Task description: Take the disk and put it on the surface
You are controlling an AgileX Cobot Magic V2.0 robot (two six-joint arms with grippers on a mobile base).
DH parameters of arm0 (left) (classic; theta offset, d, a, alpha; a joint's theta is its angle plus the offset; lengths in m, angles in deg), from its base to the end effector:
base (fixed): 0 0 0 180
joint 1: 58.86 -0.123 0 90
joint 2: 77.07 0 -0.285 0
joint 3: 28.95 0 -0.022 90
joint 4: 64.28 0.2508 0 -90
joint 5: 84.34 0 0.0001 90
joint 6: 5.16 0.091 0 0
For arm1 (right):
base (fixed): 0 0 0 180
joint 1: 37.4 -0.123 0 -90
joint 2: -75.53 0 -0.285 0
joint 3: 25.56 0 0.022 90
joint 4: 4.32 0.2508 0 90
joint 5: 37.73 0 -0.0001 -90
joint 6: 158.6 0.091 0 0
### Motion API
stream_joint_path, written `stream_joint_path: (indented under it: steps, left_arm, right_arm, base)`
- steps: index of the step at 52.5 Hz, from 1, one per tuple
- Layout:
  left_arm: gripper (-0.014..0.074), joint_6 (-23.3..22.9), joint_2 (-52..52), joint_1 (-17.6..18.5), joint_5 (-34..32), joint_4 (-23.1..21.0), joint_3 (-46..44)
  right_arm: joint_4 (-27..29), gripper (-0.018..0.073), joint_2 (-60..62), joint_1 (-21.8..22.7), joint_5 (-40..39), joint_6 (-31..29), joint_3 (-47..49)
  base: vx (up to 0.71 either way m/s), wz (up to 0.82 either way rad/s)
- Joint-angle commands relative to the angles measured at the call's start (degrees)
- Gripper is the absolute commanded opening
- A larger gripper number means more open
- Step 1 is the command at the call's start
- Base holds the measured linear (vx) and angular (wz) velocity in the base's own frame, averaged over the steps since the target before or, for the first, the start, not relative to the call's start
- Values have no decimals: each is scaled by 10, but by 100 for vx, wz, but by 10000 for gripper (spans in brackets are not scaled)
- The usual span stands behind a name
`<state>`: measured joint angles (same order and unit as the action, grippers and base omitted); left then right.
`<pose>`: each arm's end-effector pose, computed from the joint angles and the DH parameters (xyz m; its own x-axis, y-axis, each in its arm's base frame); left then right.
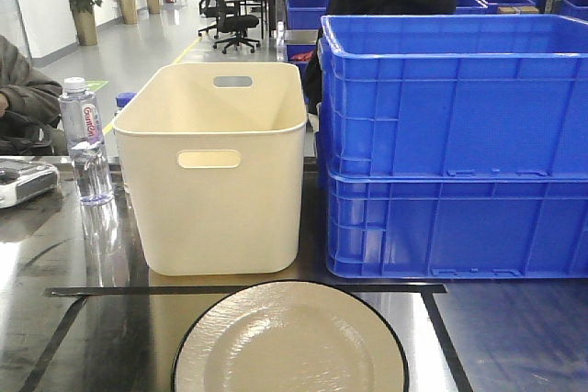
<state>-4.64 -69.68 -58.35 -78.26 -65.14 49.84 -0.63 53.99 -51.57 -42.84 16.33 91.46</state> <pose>0.0571 -0.0007 0.1946 -0.0395 -0.0055 -0.9992 0.0103 0.9999 -0.0059 0.0699 0.0171 0.2901 0.1838 0.0213 -0.9827 -0.2349 0.9717 -0.0229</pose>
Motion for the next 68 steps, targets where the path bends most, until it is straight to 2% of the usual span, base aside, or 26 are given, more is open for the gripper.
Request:
stream_joint_path:
  steps: [1, 53, 57, 63, 68]
  left_arm:
    - [-5, 11, -11, -1, -44, 1, 8]
    - [-5, 11, -11, -1, -44, 2, 8]
    - [-5, 11, -11, -1, -44, 2, 8]
    - [-5, 11, -11, -1, -44, 2, 8]
    - [-5, 11, -11, -1, -44, 2, 8]
  right_arm:
    - [-2, -9, -5, 2, -48, -6, 16]
    - [-4, -9, -1, 2, -36, -7, 10]
    - [-24, -9, 16, 16, -5, -6, -13]
    - [-37, -9, 80, 81, 77, 12, -75]
    - [-34, -9, 150, 113, 105, 26, -130]
  base:
    - [0, 0]
    - [0, 0]
    - [0, 0]
    - [0, 0]
    - [0, 0]
